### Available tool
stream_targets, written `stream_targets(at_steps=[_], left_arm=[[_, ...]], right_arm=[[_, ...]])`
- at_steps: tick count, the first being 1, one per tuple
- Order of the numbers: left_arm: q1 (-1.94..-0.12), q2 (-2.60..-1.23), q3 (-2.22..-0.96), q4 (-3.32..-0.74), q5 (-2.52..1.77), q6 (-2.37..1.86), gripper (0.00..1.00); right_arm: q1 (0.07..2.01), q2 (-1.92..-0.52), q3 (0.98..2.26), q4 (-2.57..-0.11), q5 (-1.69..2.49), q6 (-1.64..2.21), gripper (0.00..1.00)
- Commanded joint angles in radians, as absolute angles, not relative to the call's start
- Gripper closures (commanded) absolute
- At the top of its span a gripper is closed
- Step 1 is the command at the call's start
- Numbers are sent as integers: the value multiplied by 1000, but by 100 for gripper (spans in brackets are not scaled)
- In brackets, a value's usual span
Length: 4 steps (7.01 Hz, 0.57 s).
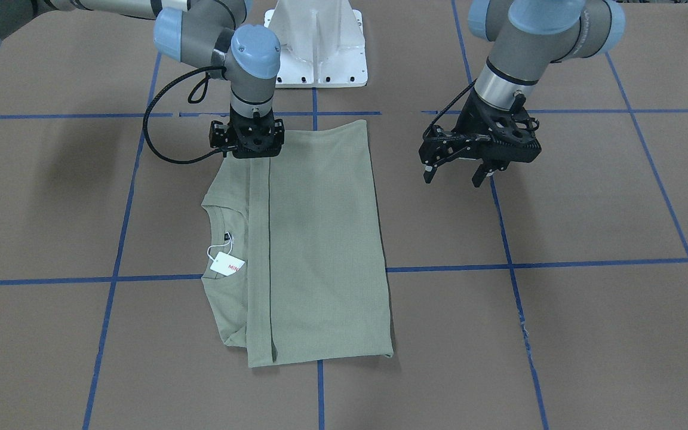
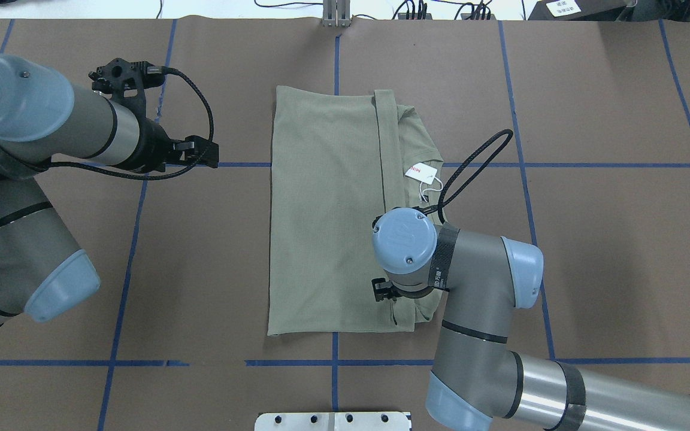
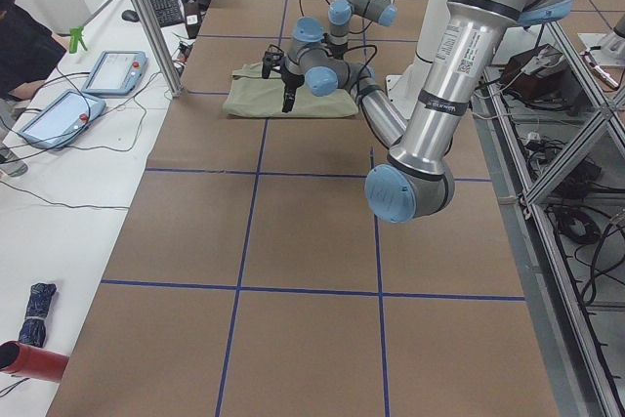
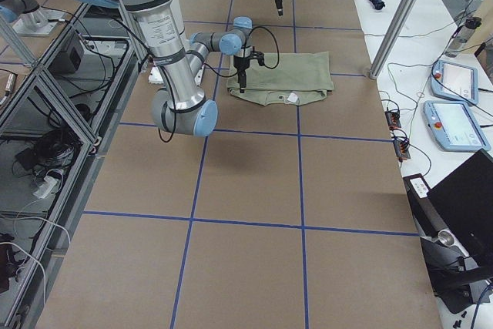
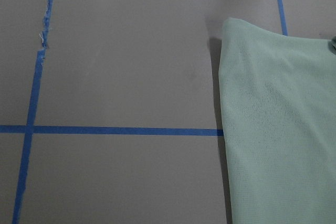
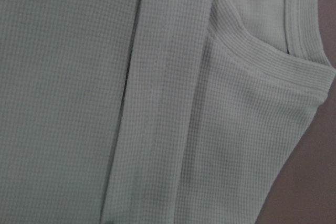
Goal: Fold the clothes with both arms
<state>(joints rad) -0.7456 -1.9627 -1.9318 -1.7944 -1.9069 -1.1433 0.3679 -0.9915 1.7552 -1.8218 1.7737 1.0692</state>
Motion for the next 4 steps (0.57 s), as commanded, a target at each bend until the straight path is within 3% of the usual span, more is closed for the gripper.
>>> stream_targets(at_steps=[1,4], left_arm=[[-744,-1960,-1930,-1795,-1907,-1140,0],[-744,-1960,-1931,-1793,-1907,-1137,0]], right_arm=[[371,-985,1753,-1813,1773,1054,0],[370,-977,1732,-1809,1776,1054,0]])
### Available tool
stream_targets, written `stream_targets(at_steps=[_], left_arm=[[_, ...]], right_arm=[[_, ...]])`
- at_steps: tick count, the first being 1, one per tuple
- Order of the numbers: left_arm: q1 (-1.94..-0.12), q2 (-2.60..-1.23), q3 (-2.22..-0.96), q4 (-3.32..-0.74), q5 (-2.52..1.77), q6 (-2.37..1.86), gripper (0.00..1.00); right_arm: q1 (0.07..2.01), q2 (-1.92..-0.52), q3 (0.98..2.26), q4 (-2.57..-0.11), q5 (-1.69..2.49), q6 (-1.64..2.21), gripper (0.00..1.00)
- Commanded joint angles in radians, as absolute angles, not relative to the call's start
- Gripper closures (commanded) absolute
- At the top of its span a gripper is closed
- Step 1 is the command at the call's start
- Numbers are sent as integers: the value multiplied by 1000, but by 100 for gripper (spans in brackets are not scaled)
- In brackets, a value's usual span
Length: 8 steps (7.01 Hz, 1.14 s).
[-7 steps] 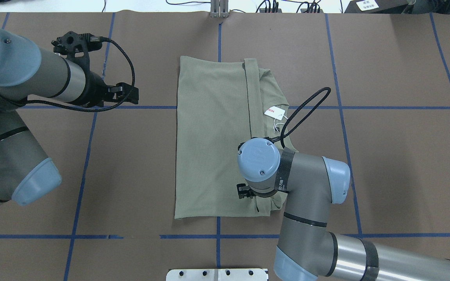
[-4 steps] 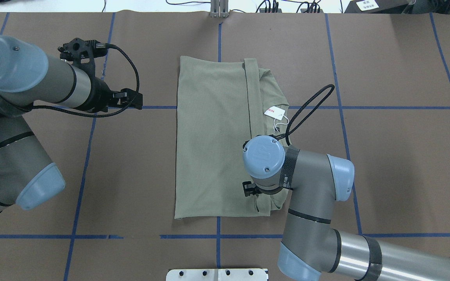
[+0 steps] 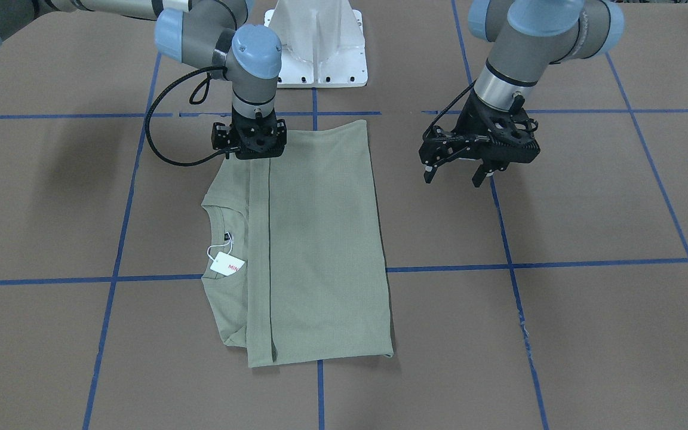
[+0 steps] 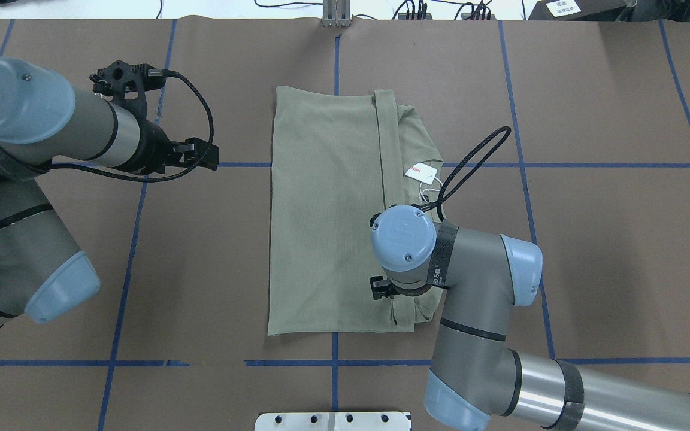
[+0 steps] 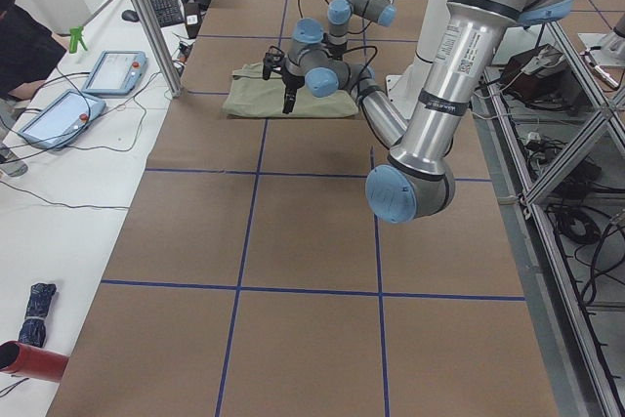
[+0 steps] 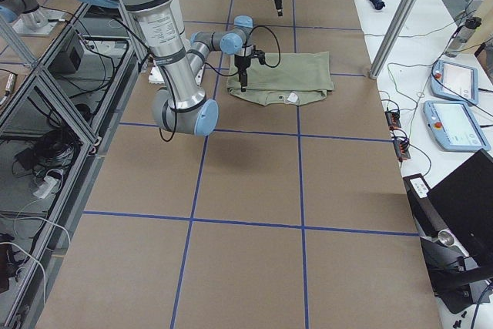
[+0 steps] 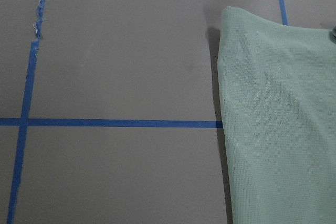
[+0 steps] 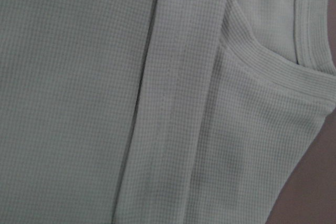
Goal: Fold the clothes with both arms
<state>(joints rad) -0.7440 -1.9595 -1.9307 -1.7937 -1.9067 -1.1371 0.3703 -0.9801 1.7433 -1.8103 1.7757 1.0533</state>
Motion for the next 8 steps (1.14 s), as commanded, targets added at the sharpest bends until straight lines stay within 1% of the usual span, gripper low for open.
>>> stream_targets(at_steps=[1,8], left_arm=[[-744,-1959,-1931,-1793,-1907,-1135,0],[-744,-1965,-1930,-1798,-1907,-1143,0]], right_arm=[[370,-968,1714,-1771,1778,1054,0],[386,-986,1716,-1795,1779,1052,0]])
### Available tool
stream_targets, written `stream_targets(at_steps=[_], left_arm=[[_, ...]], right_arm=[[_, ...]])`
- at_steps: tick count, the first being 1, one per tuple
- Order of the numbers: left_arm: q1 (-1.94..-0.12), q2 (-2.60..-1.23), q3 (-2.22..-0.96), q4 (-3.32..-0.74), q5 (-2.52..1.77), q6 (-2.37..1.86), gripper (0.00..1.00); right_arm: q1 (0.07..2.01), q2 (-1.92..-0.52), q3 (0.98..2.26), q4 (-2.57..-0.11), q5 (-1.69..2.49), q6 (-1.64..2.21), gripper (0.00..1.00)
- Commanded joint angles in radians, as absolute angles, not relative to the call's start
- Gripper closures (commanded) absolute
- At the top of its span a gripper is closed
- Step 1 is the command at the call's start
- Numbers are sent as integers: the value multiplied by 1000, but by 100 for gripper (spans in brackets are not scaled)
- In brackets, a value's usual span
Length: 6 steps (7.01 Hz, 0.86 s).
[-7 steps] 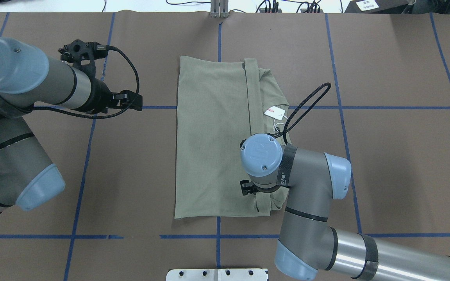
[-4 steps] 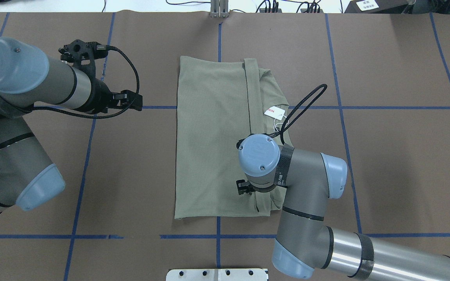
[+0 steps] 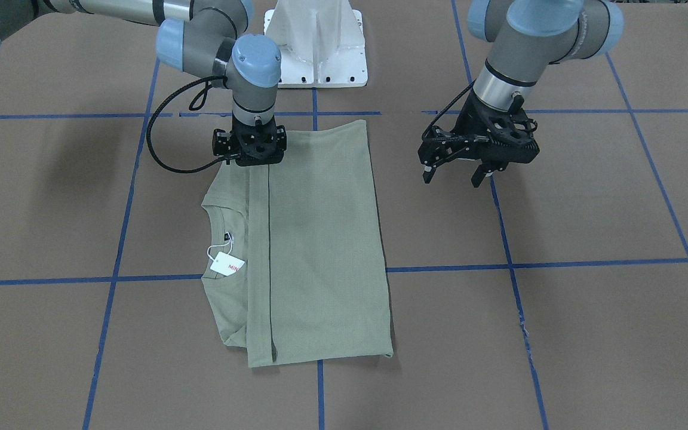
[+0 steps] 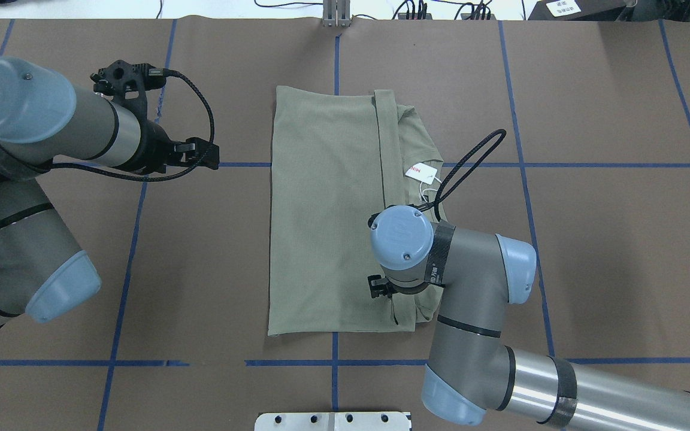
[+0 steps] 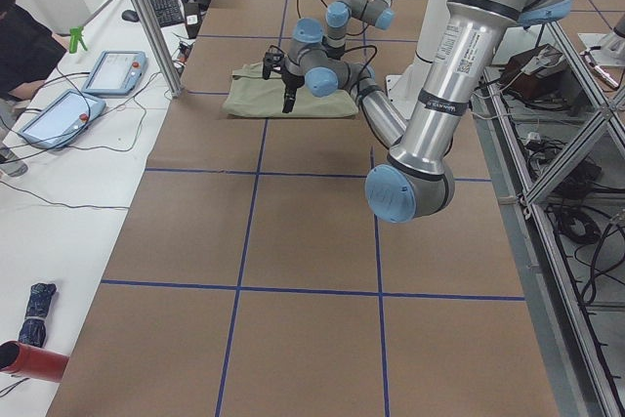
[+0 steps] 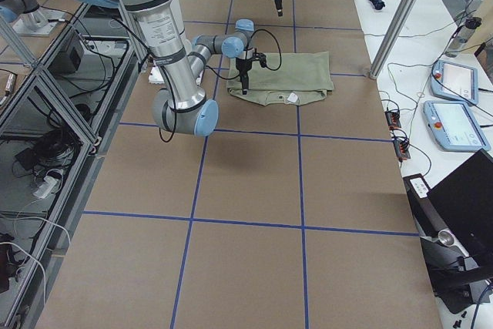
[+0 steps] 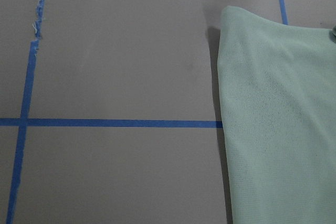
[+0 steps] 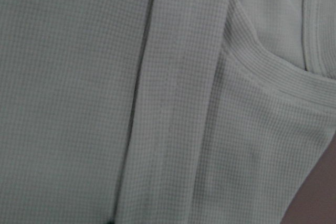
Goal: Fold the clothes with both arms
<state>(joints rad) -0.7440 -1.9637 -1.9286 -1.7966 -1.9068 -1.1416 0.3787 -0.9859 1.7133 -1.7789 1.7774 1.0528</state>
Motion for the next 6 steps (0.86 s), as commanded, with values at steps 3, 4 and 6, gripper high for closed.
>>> stream_targets(at_steps=[3,4,6], left_arm=[[-738,-1970,-1928,-1796,-1907,-1144,0],[-735,-1971,-1928,-1796,-1908,-1147,0],[-724,-1973,-1928,-1796,-1907,-1150,0]], right_arm=[[422,-1029,1739,-1799,1787,1037,0],[429,-1043,1752,-1799,1787,1035,0],[439,-1130,1822,-1799,1786,1020,0]])
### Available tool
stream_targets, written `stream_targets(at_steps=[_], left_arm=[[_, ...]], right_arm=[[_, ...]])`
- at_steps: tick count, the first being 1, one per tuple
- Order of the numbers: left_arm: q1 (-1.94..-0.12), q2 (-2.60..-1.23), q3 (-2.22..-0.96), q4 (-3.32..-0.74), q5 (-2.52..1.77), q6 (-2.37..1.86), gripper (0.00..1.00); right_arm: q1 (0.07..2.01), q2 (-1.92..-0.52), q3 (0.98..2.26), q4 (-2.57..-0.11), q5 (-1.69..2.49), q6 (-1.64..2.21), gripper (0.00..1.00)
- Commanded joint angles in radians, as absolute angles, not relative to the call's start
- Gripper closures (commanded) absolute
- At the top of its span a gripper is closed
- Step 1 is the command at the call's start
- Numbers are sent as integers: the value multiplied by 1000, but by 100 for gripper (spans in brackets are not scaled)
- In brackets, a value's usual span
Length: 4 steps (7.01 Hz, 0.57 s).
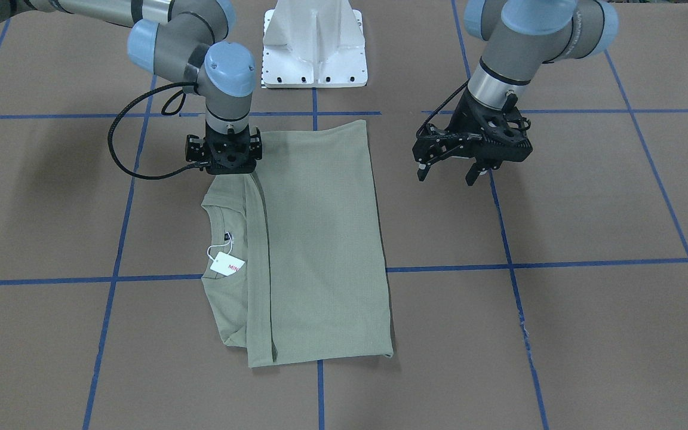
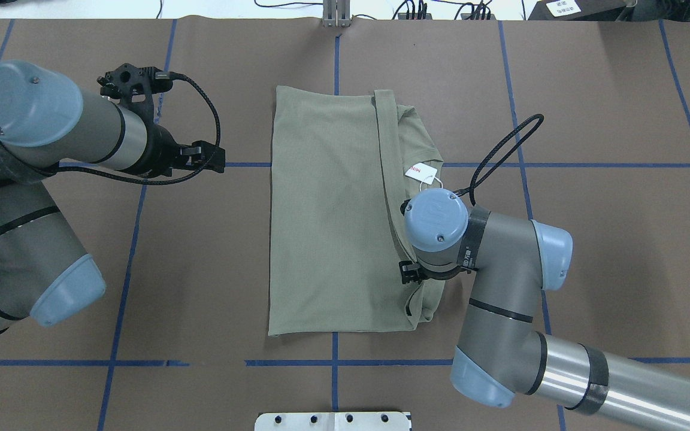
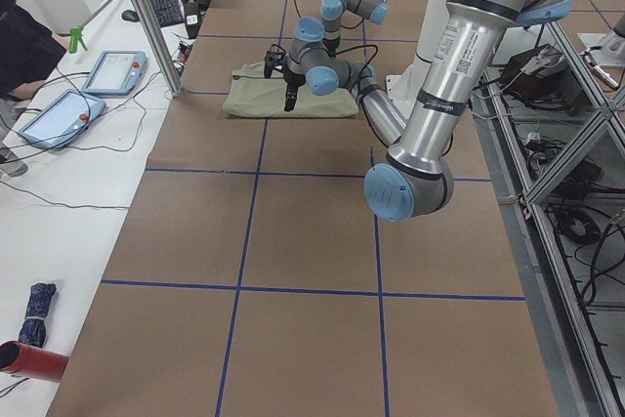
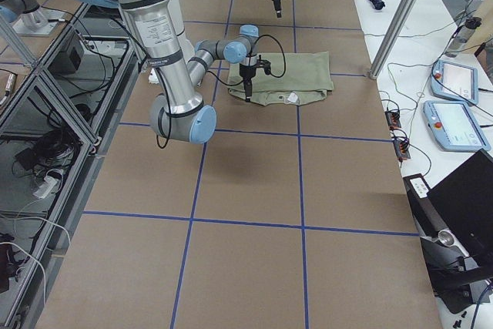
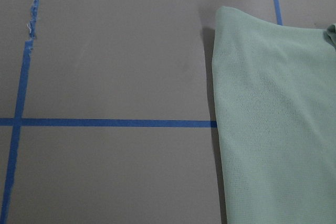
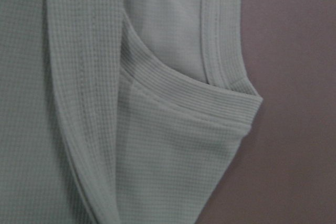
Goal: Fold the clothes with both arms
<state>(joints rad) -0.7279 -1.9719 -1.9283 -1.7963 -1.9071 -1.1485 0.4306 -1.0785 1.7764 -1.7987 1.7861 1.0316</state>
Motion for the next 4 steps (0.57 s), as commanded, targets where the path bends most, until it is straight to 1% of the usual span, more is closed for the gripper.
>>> stream_targets(at_steps=[1,4], left_arm=[[-723,-1974,-1928,-1796,-1907,-1150,0],[-723,-1977,-1934,-1795,-1908,-1147,0]], right_arm=[[439,-1191,1862,-1798,1776,1005,0],[468,-1181,1874,-1793,1785,1002,0]])
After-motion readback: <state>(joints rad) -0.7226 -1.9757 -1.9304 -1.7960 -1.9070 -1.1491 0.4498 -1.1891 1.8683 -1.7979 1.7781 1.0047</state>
